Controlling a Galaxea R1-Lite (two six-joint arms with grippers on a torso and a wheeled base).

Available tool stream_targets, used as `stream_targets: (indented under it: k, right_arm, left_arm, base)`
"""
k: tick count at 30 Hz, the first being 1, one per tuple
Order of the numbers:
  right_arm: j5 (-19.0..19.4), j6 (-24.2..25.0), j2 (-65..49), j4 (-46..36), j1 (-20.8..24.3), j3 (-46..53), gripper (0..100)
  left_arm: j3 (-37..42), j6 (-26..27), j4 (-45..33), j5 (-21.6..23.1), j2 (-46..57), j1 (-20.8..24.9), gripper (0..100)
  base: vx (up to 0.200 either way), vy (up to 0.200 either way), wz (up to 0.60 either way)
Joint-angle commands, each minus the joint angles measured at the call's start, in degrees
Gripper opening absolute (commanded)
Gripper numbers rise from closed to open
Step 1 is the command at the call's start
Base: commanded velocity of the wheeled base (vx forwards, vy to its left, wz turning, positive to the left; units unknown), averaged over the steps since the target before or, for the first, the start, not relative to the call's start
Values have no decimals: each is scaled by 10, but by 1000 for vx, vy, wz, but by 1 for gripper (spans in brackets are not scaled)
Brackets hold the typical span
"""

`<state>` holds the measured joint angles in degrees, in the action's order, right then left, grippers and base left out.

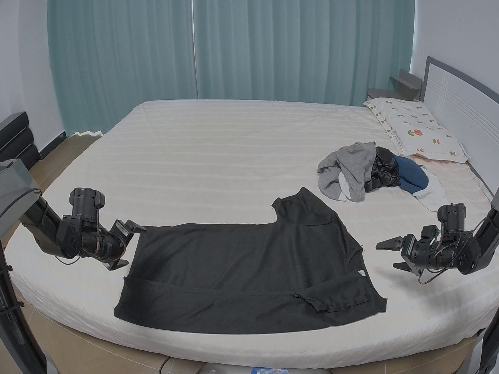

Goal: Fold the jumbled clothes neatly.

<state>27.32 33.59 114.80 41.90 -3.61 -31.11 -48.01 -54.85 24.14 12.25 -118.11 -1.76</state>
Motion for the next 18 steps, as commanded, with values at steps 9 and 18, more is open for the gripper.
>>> stream_targets:
  k: [9, 18]
  right_arm:
    - [-2, -5, -5, 1, 19, 12, 100]
    - [-2, -6, -1, 1, 20, 15, 100]
  left_arm:
    - [-126, 105, 1, 5, -90, -7, 100]
    - [-264, 157, 9, 6, -211, -11, 100]
  base:
    - [0, 0, 0]
    - [0, 0, 0]
